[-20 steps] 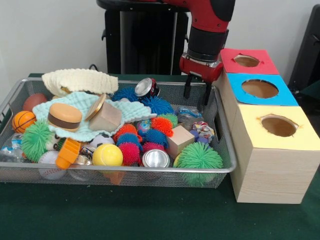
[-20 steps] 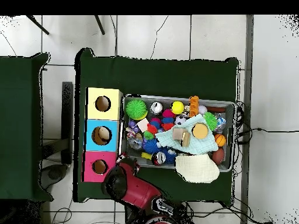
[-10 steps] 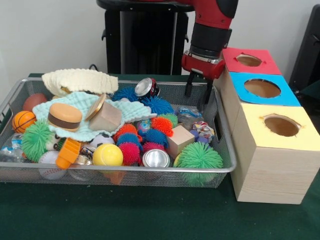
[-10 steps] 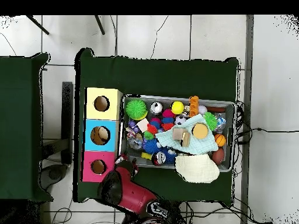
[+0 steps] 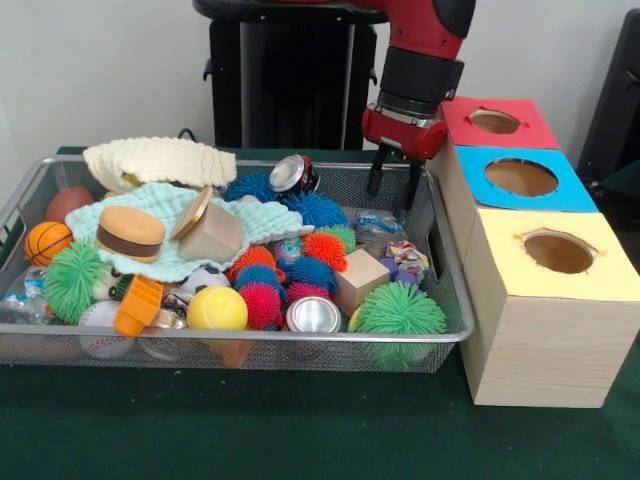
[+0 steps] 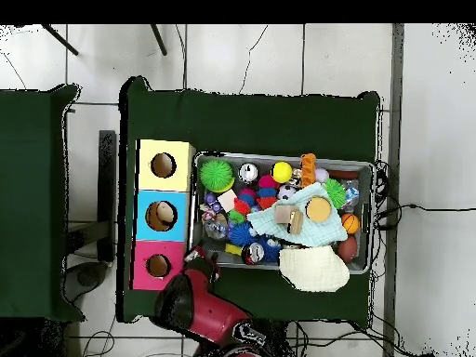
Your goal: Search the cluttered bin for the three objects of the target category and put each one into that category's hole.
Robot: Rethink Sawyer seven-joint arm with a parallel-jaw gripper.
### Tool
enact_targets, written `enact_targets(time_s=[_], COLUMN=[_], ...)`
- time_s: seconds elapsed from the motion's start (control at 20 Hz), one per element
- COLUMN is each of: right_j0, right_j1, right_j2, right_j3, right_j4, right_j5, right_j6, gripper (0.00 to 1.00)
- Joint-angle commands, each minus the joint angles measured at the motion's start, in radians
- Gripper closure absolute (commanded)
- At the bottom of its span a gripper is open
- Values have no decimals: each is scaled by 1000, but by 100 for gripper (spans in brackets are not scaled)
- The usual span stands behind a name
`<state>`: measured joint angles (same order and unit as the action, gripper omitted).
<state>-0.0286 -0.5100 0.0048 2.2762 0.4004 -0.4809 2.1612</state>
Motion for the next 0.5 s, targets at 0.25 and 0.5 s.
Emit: enact_targets(time_s=[0.25, 0.5], right_j0=[-124, -161], right_j1=[173, 192], right_j2=[114, 105], right_j3=[-93, -162], right_j4=[-94, -95], right_j5=[160, 202], right_j6=[116, 77], gripper=[0, 0])
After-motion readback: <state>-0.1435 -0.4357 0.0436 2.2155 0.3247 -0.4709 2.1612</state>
